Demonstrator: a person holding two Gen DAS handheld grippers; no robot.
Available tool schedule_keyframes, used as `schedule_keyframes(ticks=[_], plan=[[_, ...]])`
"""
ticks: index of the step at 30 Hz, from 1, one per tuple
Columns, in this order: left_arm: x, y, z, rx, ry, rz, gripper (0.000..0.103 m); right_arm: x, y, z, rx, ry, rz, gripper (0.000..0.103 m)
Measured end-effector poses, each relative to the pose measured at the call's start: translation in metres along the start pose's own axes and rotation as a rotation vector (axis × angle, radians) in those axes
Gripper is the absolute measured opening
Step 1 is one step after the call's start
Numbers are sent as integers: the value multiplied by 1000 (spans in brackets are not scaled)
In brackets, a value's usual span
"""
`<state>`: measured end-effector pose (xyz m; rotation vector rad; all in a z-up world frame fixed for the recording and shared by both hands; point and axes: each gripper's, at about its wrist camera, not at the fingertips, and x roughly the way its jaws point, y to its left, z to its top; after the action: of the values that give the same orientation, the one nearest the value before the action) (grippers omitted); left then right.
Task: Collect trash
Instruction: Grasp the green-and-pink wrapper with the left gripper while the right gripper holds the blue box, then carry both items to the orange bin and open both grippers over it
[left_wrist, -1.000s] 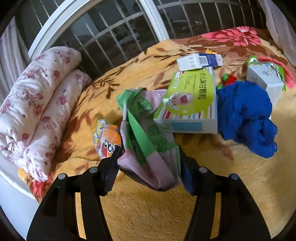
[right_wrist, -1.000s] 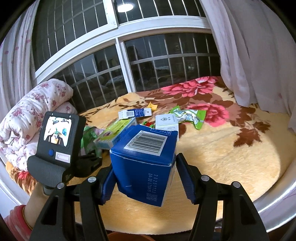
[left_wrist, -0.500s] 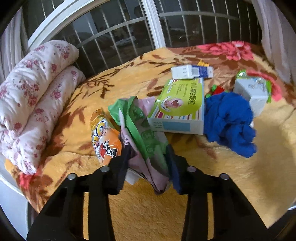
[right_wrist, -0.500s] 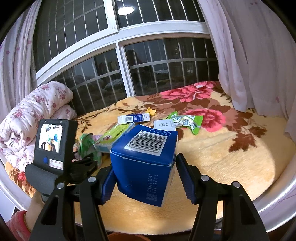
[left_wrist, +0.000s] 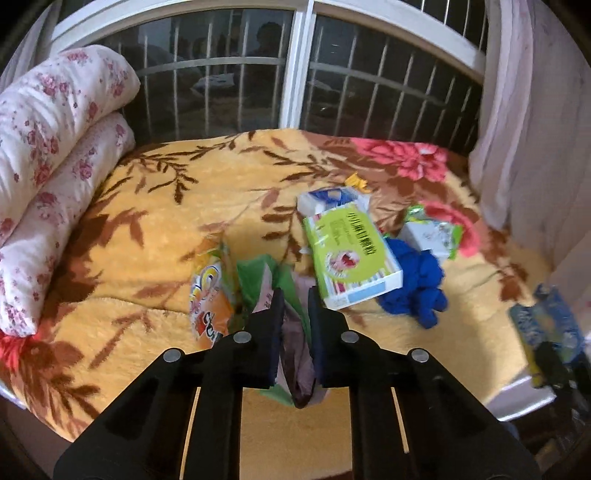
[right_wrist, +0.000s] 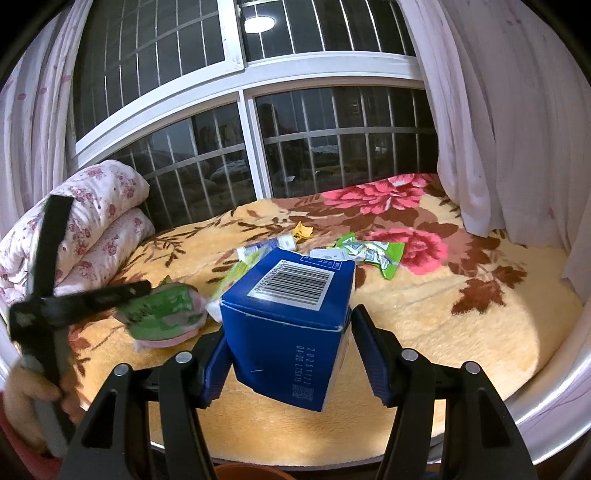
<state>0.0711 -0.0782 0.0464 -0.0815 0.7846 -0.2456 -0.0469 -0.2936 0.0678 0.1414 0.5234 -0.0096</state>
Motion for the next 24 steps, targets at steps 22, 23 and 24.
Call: schedule_keyframes(ticks=[22, 23, 24], plan=[[-88, 43, -6, -8, 19, -296, 10, -17, 20, 0, -86, -7, 54, 60], [-93, 43, -9, 0, 19, -305, 10, -20, 22, -2, -93, -3, 62, 60], [-102, 43, -13, 14, 16, -309, 10, -23, 23, -3, -101, 3, 71, 60]])
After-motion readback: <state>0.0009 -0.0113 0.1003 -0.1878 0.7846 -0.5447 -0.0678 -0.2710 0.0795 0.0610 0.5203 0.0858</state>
